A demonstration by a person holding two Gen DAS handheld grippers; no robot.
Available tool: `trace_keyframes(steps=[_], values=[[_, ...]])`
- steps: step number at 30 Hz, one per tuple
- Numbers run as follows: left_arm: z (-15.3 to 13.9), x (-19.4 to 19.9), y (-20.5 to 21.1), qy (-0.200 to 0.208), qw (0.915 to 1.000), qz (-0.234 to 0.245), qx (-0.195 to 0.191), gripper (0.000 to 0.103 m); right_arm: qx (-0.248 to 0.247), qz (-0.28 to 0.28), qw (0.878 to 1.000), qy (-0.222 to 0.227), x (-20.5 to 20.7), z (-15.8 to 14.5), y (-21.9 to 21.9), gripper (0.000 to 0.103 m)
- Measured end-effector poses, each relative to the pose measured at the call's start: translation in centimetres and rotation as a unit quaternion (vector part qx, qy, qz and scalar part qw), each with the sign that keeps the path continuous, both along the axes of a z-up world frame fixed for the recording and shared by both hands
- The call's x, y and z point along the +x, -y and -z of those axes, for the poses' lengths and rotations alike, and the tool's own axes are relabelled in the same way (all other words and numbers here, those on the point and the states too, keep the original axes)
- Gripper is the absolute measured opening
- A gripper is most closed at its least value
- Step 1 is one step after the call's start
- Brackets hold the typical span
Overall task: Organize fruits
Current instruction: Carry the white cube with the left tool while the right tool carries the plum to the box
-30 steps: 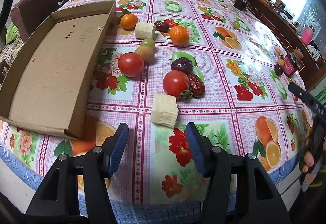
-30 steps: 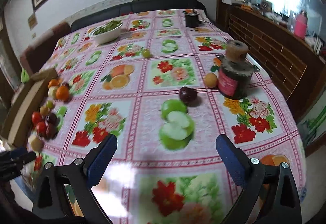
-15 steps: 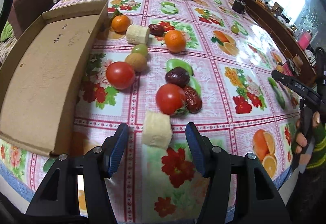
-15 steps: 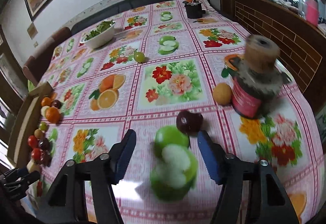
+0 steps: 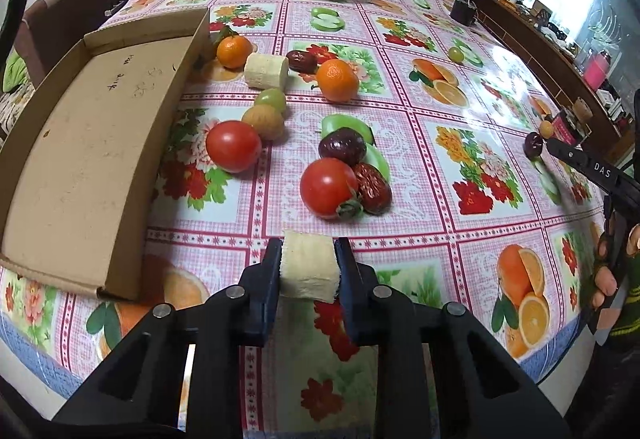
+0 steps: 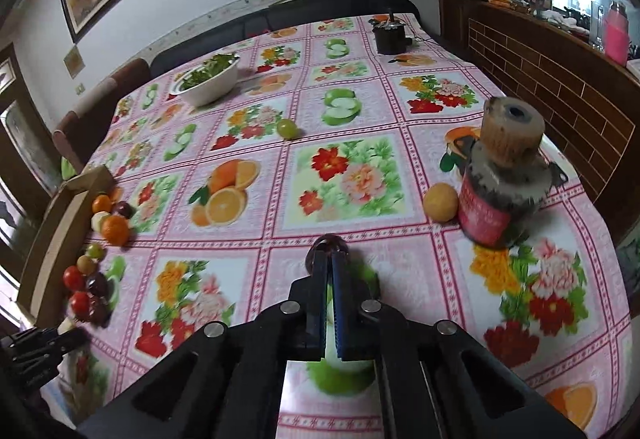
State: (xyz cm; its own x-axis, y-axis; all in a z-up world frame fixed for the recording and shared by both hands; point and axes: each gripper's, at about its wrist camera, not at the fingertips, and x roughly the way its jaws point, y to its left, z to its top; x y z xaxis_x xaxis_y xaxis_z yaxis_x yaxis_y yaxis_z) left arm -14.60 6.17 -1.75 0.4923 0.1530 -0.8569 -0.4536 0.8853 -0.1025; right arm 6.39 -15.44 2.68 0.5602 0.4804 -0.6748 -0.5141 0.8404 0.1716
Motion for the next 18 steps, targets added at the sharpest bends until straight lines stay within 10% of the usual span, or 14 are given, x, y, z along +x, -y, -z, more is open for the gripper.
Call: trace_keyframes(steps=[4,6,16,18], values=[[0.0,-0.4,0.1,0.001,1.0,0.002,-0.001,0.023,-0.008,0.006,1.0,-0.014,0.0,0.4,0.1,0.018],[-0.1,-0.5,0.0,0.002,1.0,0.001,-0.005,0.023,0.0,0.009,1.0,-0.016,0.0,0.4,0.2,0.051],[-0.2,-0.4,0.1,0.001,1.0,0.003,0.002,0.023,-0.042,-0.016,0.999,0.015,0.8,0.7,-5.0,0.054],[-0.5,-0.6,0.1,0.004,1.0,0.002,0.005,0.023,-0.05,-0.006,0.999,0.017,1.3,0.7,-5.0,0.035]])
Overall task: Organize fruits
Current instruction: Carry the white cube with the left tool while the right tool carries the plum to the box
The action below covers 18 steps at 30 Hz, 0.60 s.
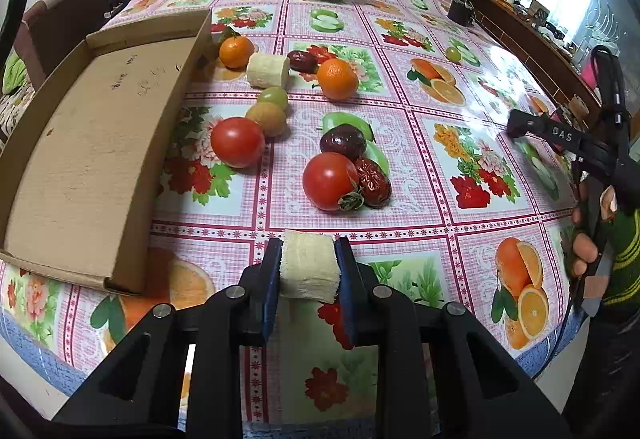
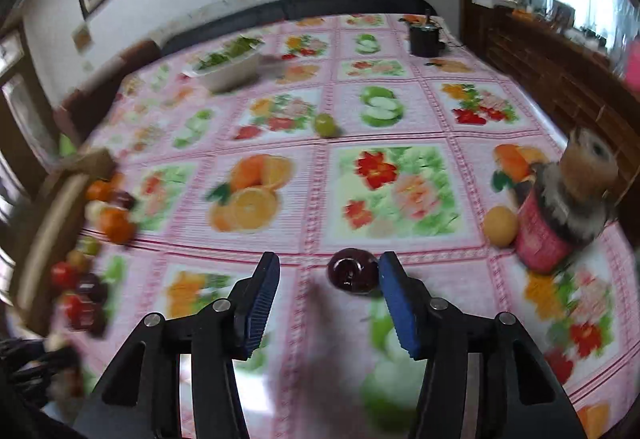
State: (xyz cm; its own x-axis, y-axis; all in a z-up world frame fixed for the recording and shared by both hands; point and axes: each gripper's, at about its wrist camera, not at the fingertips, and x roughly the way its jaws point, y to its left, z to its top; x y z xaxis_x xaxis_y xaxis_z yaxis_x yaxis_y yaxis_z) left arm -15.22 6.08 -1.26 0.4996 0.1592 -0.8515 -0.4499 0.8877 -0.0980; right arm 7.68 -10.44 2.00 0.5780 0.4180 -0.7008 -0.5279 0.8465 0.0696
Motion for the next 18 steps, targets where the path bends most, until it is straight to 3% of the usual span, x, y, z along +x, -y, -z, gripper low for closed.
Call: trace_keyframes(steps=[2,3,7,8,9,10,14,15,18], values=[[-0.3,-0.1,-0.1,0.004,1.0,-0.002,0.006,0.023,0.011,0.0,1.0,-0.001,-0.1,-0.6,0.8,0.012],[-0.6,-0.3,-0.1,0.008,0.9999,-0.003,0.007,0.023,0.019,-0.004,1.0,-0.008,-0.2,-0.8,1.1,0.011],[-0.8,-0.3,-0.4,0.013,0.9999,-0.003,0.003,0.023,0.011,-0.02,1.0,-0.003,-1.6,-1.3,1.2,0.016],[-0.7,-0.4,-0.5,0.012,0.9999,-0.002,0.0,0.023,0.003,-0.018,1.0,-0.004,-1.5,-1.1,0.9,0.025],[-0.7,-0.4,-0.5,0.012,0.9999,-0.003,-0.003,0.023,-0.002,-0.016,1.0,-0.003,-1.3,-0.8,0.7,0.046],[-0.6,-0.4,-0.5,0.011,0.9999,-0.003,-0.004,0.023,-0.005,-0.015,1.0,-0.003,-1.1,-0.5,0.5,0.051],[-0.6,-0.8,-0.7,0.011,0.9999,-0.009,-0.007,0.023,-0.021,-0.018,0.999,-0.033,0.2,1.2,-0.3,0.043],[-0.6,-0.8,-0.8,0.011,0.9999,-0.01,-0.008,0.023,-0.018,-0.024,0.999,-0.035,0.1,1.1,-0.3,0.028],[-0.9,-1.0,-0.9,0.016,0.9998,-0.012,-0.006,0.023,-0.02,-0.03,0.999,-0.028,-0.7,1.0,-0.2,0.027]])
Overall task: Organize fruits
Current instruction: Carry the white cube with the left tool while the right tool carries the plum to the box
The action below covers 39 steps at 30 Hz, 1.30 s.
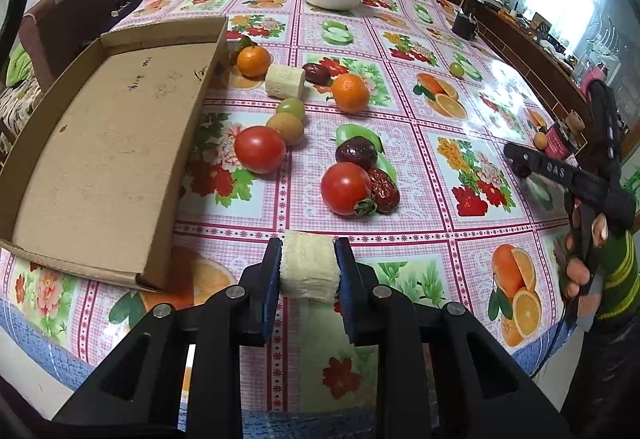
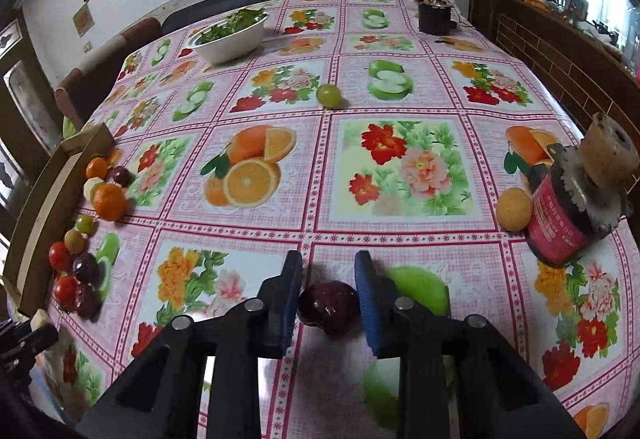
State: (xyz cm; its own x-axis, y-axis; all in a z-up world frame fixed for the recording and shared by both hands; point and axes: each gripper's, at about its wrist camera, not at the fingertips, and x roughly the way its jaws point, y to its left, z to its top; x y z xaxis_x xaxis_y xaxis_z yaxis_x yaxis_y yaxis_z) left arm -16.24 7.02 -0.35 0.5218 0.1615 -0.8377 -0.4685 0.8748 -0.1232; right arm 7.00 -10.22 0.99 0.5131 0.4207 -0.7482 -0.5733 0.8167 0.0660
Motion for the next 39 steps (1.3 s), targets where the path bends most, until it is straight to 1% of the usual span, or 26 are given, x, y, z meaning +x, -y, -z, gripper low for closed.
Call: trace_keyframes(steps=[2,4,7,11,14,17,24,32,35,39], values=[[-0.3,-0.1,0.0,0.003,1.0,0.0,0.002,0.023,0.004,0.001,1.0,0.008,-0.8,-0.3,0.4,0.026],[-0.6,-0.1,0.0,0.006,0.9999,0.001,0.009,0.023,0.035,-0.013,0.999,-0.004,-2.0,-0.9,1.0,0.026],[-1.2,-0.3,-0.1,0.012,0.9998,-0.001,0.018,0.023,0.045,-0.025,0.999,0.005,-3.6,-2.0,0.7,0.026],[-1.9,-0.7,-0.5,0.016,0.9995,-0.009,0.027,0.023,0.07,-0.065,0.995,0.013,-6.0,-4.1,-1.0,0.026],[-2.3,-1.0,-0.6,0.016,0.999,-0.016,0.039,0.023,0.084,-0.095,0.992,0.016,-7.6,-5.2,-2.5,0.026],[-2.6,-1.6,-1.1,0.02,0.9987,-0.023,0.04,0.023,0.093,-0.121,0.988,0.016,-9.1,-5.9,-4.1,0.026],[-3.0,-2.9,-2.4,0.024,0.9978,-0.043,0.044,0.023,0.098,-0.168,0.981,0.009,-11.8,-6.4,-7.3,0.026],[-3.5,-4.6,-4.6,0.031,0.9959,-0.072,0.045,0.023,0.103,-0.205,0.973,-0.006,-13.8,-6.5,-10.6,0.026],[-3.8,-5.3,-6.1,0.034,0.9943,-0.089,0.047,0.023,0.112,-0.226,0.967,-0.018,-14.6,-6.8,-12.5,0.026],[-4.1,-6.5,-8.9,0.037,0.9906,-0.122,0.05,0.023,0.118,-0.254,0.96,-0.02,-16.0,-7.2,-15.4,0.026]])
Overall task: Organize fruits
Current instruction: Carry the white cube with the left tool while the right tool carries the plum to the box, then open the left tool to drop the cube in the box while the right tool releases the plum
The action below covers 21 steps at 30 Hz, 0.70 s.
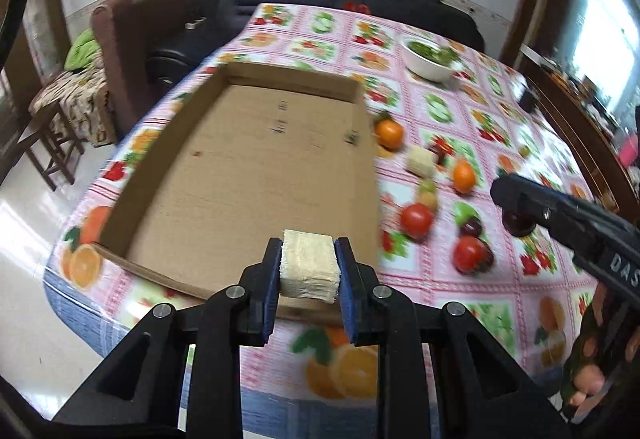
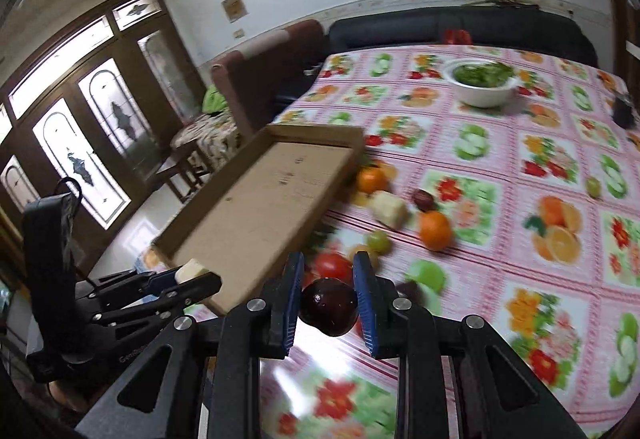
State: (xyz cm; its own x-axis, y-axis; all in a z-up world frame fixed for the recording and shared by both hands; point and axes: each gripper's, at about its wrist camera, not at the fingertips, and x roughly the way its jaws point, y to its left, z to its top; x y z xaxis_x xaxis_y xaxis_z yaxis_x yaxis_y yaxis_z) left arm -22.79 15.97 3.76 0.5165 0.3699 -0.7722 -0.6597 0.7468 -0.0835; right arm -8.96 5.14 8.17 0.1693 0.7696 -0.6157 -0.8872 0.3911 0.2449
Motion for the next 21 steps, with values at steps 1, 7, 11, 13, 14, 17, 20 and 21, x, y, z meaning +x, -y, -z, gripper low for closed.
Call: trace_keyframes(steps=[1,7,11,13,14,17,20,21], values=[[0.0,-0.3,-0.8,0.0,0.9999,-0.01,0.002,0.023,0.002,-0.009,1.0,-0.005,-0.3,0.0,-0.9,0.026],[0.7,-1.3,-5.4,-0.011,0.9981,-0.06,0.001,0.023,0.009,-0.055,0.997,-0.054,-1.9,1.1,-6.1,0.026],[2.2,-1.3,-7.7,-0.033,0.9956,-0.087,-0.006,0.023,-0.018,-0.084,0.994,-0.061,-3.7,3.3,-10.3,0.026],[2.9,-1.3,-8.2,-0.045,0.9947,-0.092,-0.004,0.023,-0.031,-0.091,0.993,-0.064,-4.3,4.4,-11.5,0.026],[3.0,-1.3,-8.3,-0.048,0.9946,-0.092,-0.003,0.023,-0.041,-0.095,0.992,-0.066,-4.6,5.2,-12.3,0.026],[3.7,-1.0,-8.4,-0.062,0.9941,-0.089,0.001,0.023,-0.06,-0.1,0.991,-0.065,-5.0,6.6,-13.4,0.026],[4.5,-0.7,-8.7,-0.08,0.9928,-0.089,-0.003,0.024,-0.073,-0.1,0.991,-0.045,-5.5,7.1,-13.8,0.028],[4.8,-0.6,-8.8,-0.084,0.9922,-0.092,-0.007,0.024,-0.074,-0.1,0.991,-0.042,-5.7,7.0,-13.8,0.028]])
